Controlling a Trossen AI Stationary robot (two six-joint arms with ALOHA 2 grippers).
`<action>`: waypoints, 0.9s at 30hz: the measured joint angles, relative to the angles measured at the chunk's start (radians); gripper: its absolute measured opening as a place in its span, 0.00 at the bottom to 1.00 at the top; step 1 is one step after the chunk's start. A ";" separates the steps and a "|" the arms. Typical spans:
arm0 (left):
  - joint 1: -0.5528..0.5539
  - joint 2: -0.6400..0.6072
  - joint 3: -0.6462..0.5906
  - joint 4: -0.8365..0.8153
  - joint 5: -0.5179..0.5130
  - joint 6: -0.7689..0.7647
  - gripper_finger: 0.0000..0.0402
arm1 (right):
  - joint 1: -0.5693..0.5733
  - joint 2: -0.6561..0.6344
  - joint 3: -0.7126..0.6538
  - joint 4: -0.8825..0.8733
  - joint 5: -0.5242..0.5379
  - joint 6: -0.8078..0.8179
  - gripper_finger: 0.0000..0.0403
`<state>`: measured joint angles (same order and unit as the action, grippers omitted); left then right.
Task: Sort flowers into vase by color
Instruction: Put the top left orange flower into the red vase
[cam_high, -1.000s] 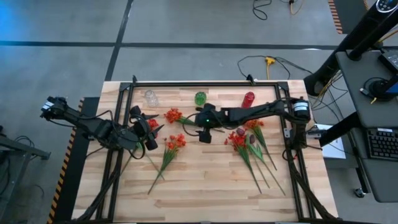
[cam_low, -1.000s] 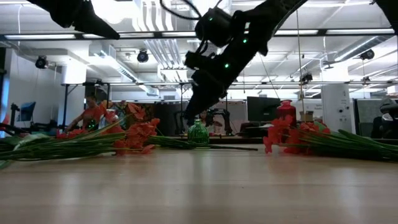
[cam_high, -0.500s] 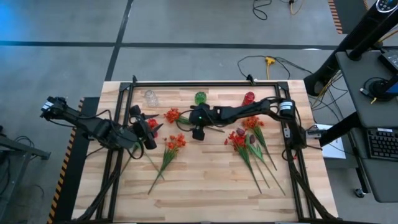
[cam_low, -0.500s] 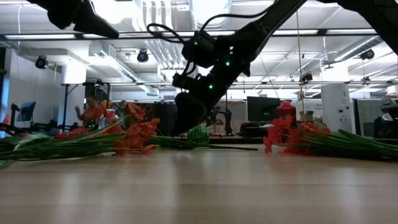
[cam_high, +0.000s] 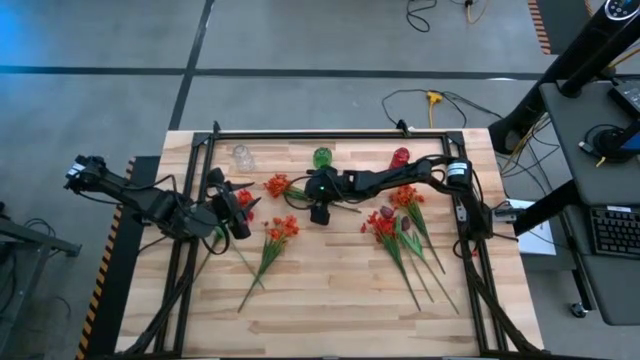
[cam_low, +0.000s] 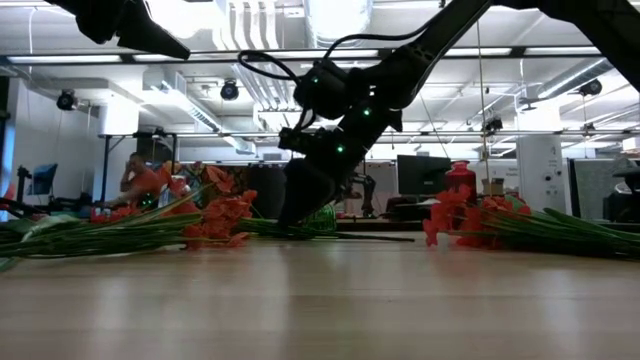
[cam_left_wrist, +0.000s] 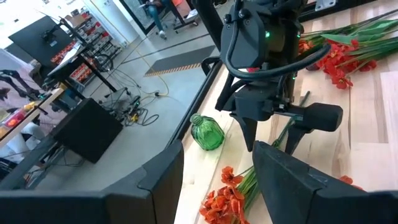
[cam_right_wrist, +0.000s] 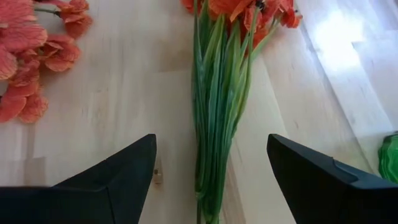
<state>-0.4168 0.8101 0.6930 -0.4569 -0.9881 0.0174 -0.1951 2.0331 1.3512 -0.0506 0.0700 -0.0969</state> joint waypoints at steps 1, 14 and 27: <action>0.000 0.000 0.000 0.000 -0.003 0.000 0.44 | 0.000 0.000 -0.005 0.012 0.000 0.000 0.73; 0.000 -0.001 0.000 0.000 -0.096 -0.003 0.44 | 0.000 0.000 -0.054 0.063 -0.026 -0.009 0.64; 0.000 0.000 -0.002 0.005 -0.095 -0.003 0.44 | 0.000 0.045 -0.050 0.116 -0.052 -0.019 0.39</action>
<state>-0.4168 0.8097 0.6914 -0.4519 -1.0836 0.0139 -0.1951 2.0780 1.3015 0.0658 0.0177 -0.1159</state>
